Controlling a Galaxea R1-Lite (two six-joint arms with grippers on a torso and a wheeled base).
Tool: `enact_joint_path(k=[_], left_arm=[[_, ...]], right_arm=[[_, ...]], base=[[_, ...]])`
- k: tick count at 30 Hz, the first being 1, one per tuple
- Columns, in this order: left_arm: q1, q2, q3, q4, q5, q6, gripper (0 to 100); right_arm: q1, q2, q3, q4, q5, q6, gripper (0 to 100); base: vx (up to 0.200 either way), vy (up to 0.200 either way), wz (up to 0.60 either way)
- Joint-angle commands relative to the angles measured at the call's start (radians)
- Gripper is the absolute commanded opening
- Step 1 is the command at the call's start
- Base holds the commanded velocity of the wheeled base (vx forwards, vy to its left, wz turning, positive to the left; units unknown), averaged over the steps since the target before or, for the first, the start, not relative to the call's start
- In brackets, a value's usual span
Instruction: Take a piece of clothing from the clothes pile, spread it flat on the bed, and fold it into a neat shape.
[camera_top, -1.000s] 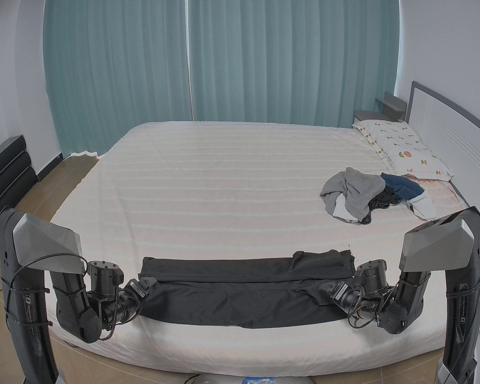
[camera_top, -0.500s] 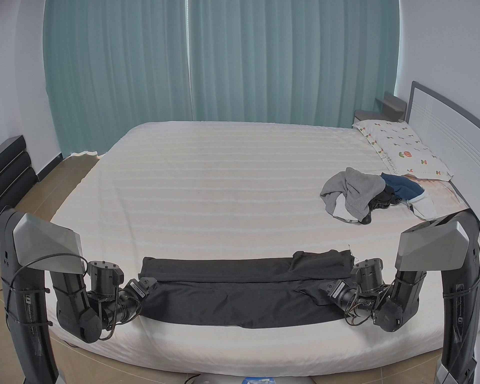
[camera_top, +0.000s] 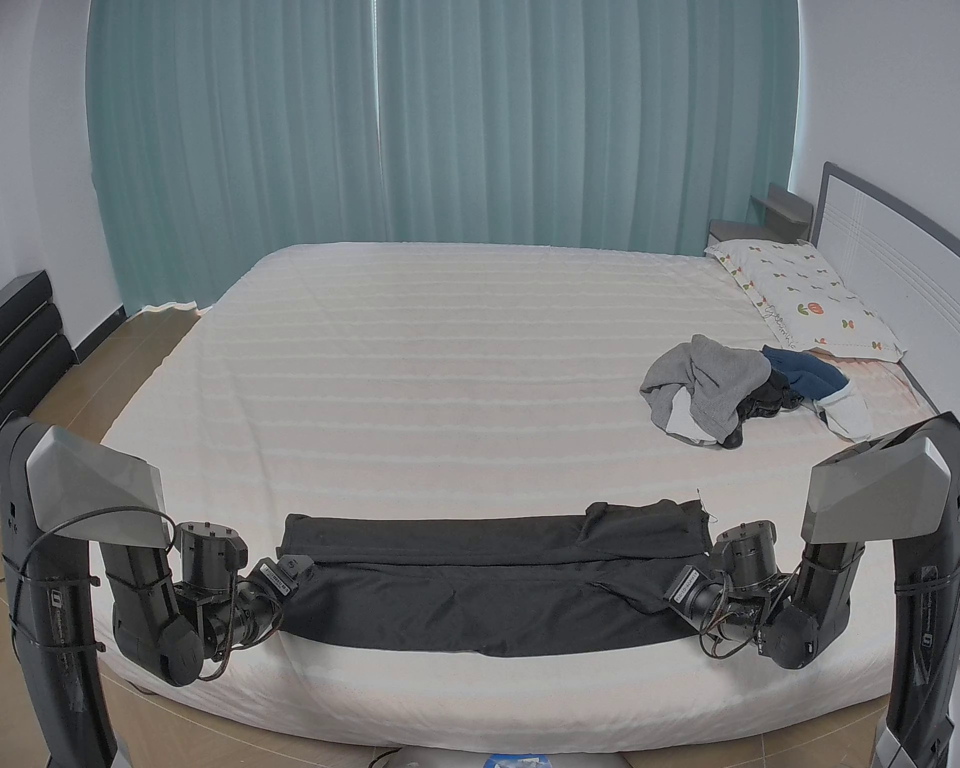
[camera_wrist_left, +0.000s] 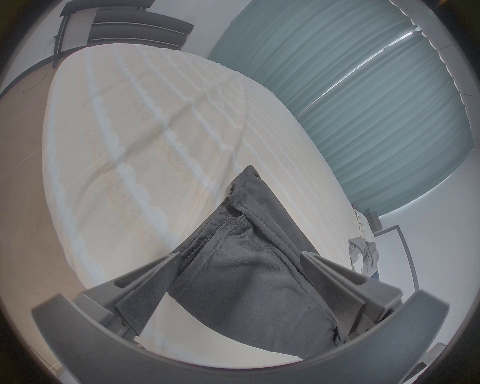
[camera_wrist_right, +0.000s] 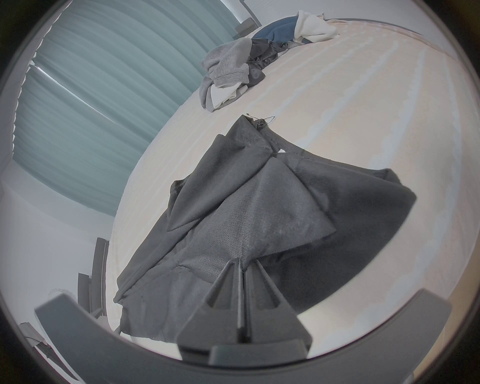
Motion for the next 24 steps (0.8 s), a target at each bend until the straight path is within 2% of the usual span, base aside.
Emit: enact_joint_path(k=[1,8,9,17,24], left_arm=[[0.001,0.001,0.000,-0.001,0.000,-0.002,100],[0.001,-0.001,-0.002,-0.001,0.000,-0.004,100],[0.001,-0.001,-0.002,-0.001,0.000,-0.005,100],[0.001,0.002,-0.011,-0.001,0.008,0.002,100],[0.021,0.022,-0.022,-0.027,0.010,0.070,100]], right_arm=[[0.006,-0.058,0.052,-0.003,0.008,0.005,0],[0.009,-0.053,0.075,-0.002,0.010,0.003,0],[0.011,-0.053,0.082,-0.003,0.012,0.003,100],[0.012,-0.053,0.084,-0.019,0.018,0.010,100],[-0.026,-0.114,0.118,-0.059,0.018,0.016,100]], base=[[0.000,0.000,0.00],[0.000,0.000,0.00],[0.000,0.000,0.00],[0.000,0.000,0.00],[0.000,0.000,0.00]])
